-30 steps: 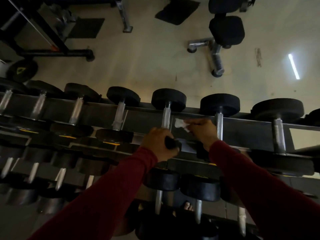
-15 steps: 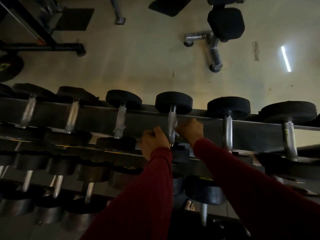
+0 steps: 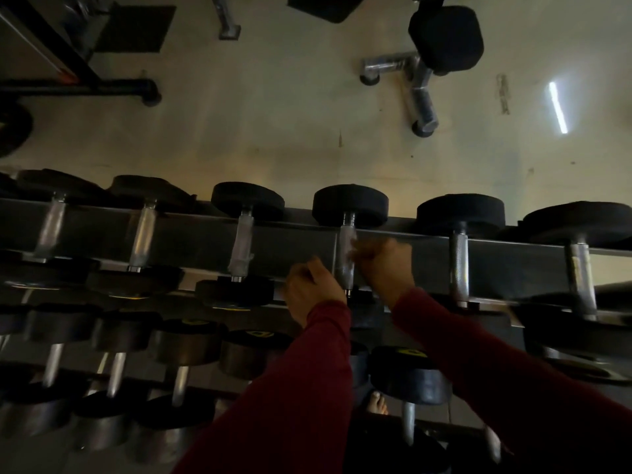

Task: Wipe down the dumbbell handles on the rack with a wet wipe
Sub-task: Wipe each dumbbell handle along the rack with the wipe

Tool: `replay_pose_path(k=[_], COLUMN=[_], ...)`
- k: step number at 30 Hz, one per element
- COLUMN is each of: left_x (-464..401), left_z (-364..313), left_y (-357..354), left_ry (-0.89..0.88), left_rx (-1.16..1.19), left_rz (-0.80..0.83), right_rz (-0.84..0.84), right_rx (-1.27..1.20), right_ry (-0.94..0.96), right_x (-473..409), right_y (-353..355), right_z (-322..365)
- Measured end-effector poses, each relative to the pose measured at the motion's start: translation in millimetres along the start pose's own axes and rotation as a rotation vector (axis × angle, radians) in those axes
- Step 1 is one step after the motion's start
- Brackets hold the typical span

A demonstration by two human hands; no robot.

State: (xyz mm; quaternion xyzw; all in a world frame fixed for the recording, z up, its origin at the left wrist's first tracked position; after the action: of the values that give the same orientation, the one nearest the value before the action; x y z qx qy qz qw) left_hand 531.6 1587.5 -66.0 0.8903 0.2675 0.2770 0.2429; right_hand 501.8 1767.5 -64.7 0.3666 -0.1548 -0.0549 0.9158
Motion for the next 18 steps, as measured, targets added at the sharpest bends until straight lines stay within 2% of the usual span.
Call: replay_pose_path(k=[4,7,12,15,16,18], left_x=[-1.4,-1.4,-3.1,-2.6,-2.0,-1.3], left_z=[1.8,-0.3,-1.7,-2.2,-2.3,-2.7], left_y=[1.2,2.0,0.4,0.4,-0.4,-0.9], left_ry=[0.021,-0.012,-0.039,-0.034,-0.032,-0.042], left_rx=[-0.008,-0.009,-0.057,-0.071,-0.063,-0.021], left_rz=[-0.002,-0.006,0.004,0.018,0.027,0.045], right_rz=[0.139,0.070,0.101,0.294,0.353,0.352], right_rx=[0.334,0.418,0.586,0.468,0.433,0.306], right_ry=[0.425,0.548,0.611,0.646,0.606,0.418], right_x=[29.4,13.1,-2.9,14.7,18.7,19.3], right_y=[-11.3,0.1,-5.3,-13.2,-13.7,-1.5], right_z=[24.3,34.4,47.7,49.4,45.5,34.0])
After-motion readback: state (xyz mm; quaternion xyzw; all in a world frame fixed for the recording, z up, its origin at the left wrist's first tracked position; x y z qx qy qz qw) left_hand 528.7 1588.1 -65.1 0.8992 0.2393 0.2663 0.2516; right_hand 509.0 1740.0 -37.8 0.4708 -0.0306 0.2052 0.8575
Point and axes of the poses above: each hand's wrist, its own x-axis away from the middle knuckle, its own y-axis out of the back of the hand, z = x × y, the point moved 8 cm from there along -x, towards the middle knuckle, and after that the axes turned 1 degree about -x, right-handed, at the moved point
